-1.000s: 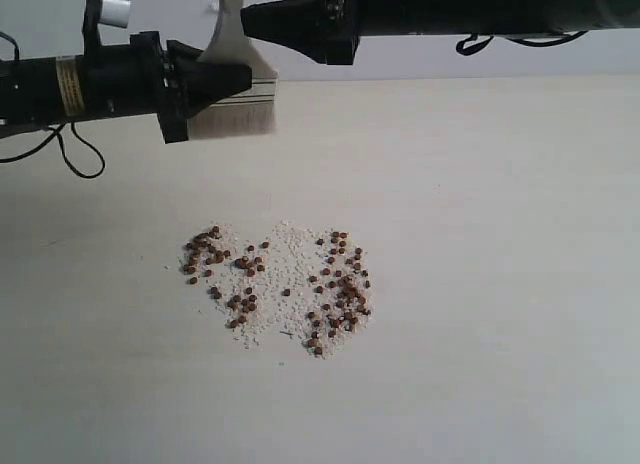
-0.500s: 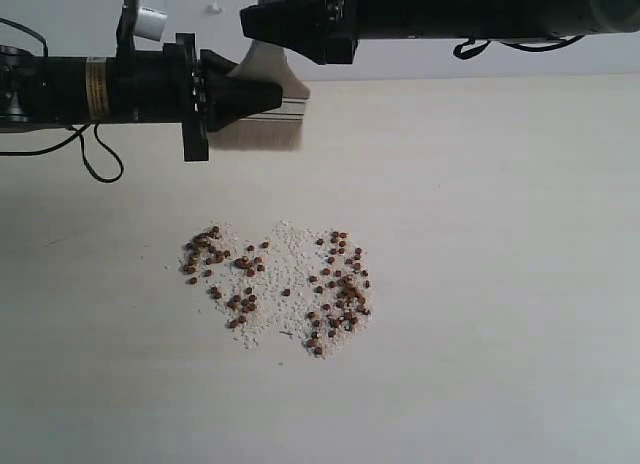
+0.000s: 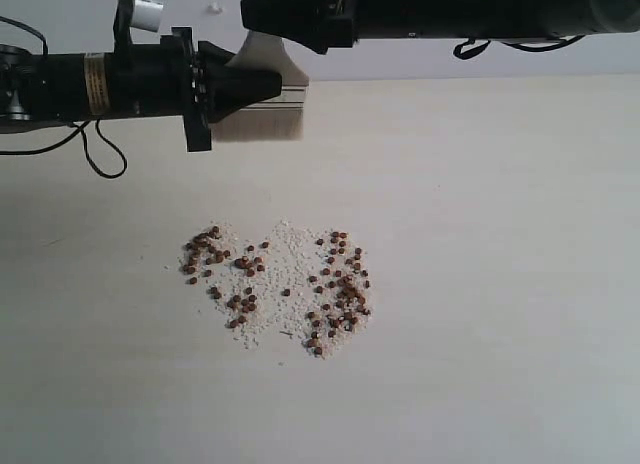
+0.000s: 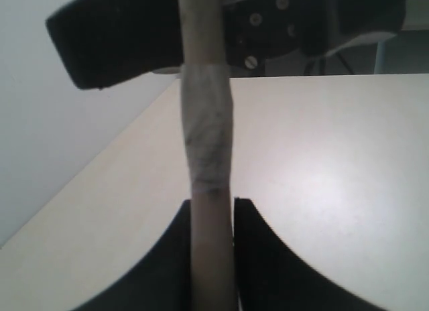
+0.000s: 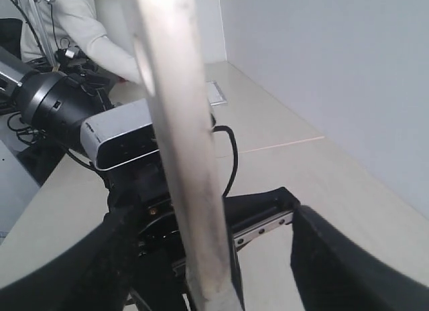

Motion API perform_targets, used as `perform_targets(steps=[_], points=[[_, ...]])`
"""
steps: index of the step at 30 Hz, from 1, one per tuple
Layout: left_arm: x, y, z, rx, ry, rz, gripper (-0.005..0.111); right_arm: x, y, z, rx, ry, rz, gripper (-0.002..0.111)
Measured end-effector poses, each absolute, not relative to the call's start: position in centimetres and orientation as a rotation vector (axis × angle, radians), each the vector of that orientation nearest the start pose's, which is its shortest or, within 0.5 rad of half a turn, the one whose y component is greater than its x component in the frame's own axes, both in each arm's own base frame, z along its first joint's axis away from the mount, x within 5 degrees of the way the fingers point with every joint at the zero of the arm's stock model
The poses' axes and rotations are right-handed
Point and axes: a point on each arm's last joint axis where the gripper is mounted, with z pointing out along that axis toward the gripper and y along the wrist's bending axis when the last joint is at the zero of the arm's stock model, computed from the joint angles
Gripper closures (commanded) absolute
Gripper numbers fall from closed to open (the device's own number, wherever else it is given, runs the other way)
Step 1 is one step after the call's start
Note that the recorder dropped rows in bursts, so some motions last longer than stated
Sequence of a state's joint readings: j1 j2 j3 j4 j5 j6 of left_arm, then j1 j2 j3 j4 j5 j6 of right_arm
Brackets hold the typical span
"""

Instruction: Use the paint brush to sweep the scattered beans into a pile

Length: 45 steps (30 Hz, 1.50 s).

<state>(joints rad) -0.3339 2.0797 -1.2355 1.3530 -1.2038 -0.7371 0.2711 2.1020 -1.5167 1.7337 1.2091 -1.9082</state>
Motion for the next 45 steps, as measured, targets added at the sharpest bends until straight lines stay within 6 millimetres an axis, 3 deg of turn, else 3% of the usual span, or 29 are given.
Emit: perform_targets(steps=[26, 39, 42, 45], points=[[35.9, -21.1, 18.9, 1.168, 1.303, -1.088, 0.107, 40.5, 20.0, 24.9, -1.038, 1.409, 1.238, 0.053], [35.4, -22.2, 19.0, 1.161, 1.294, -1.117, 0.107, 40.4, 20.0, 25.3, -1.050, 1.388, 1.221, 0.054], [35.4, -22.2, 19.0, 1.161, 1.294, -1.117, 0.107, 40.2, 19.9, 25.9, -1.056, 1.373, 1.211, 0.057], [35.4, -22.2, 19.0, 1.161, 1.294, -1.117, 0.107, 40.2, 19.9, 26.0, -1.058, 1.369, 1.212, 0.070]])
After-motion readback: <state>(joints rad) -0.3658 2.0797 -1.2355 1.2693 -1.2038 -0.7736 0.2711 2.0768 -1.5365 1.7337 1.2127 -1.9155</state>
